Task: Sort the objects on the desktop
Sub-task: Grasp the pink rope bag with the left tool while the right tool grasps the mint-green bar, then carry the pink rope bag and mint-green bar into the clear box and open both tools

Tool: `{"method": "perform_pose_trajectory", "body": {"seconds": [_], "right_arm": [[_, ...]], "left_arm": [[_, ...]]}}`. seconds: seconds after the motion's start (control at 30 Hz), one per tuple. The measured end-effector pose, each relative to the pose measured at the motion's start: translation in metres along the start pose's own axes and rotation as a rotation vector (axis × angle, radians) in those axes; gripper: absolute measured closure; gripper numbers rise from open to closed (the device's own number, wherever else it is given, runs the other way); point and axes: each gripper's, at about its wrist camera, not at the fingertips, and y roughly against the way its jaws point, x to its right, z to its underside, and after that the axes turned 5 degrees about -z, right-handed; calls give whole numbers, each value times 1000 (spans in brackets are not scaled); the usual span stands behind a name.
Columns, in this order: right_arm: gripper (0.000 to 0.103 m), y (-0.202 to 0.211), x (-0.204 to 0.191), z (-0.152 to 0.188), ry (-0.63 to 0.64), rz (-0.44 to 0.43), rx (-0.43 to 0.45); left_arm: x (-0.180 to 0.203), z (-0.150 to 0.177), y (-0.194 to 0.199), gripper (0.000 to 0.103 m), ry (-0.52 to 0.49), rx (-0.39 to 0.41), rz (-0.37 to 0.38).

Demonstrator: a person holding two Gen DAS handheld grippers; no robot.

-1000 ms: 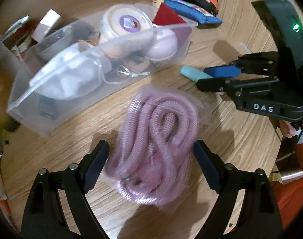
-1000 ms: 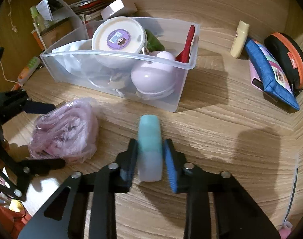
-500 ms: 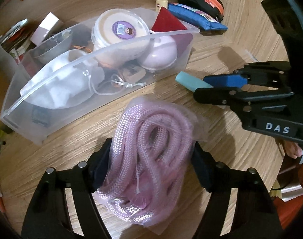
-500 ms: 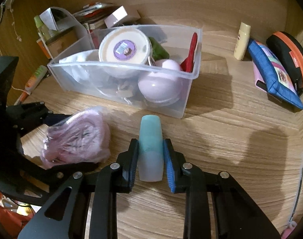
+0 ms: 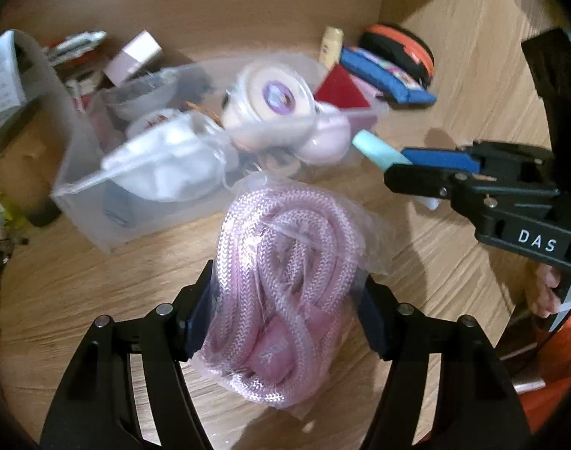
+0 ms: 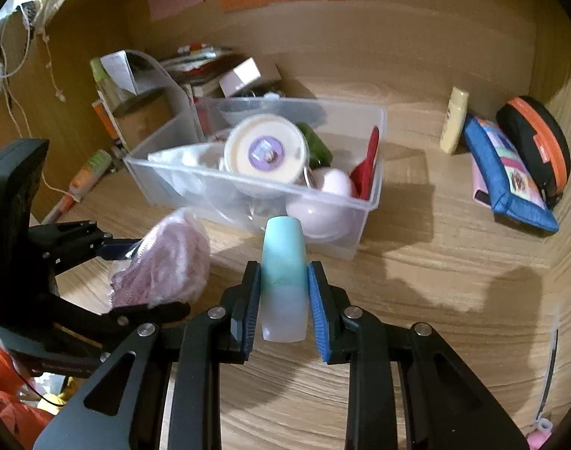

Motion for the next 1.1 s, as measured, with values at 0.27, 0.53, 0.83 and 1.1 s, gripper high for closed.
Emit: {"method": "perform_pose_trajectory", "body": {"seconds": [0.27,0.53,0.83,1.1], "right_arm": [[80,17,-3,-12,-7,-10,72],[80,28,0,-31,-45,-24,150],[80,25,8,-59,-74,-1,200],[80,-12,25,-80,-94,60,134]], "left_arm": [[-18,-15,34,36,76,110,-13],[-41,-32,59,36,129,203,-57],[-78,-53,65,36,224,259,-97],[-101,-82,42,36,248,231,-120]]}}
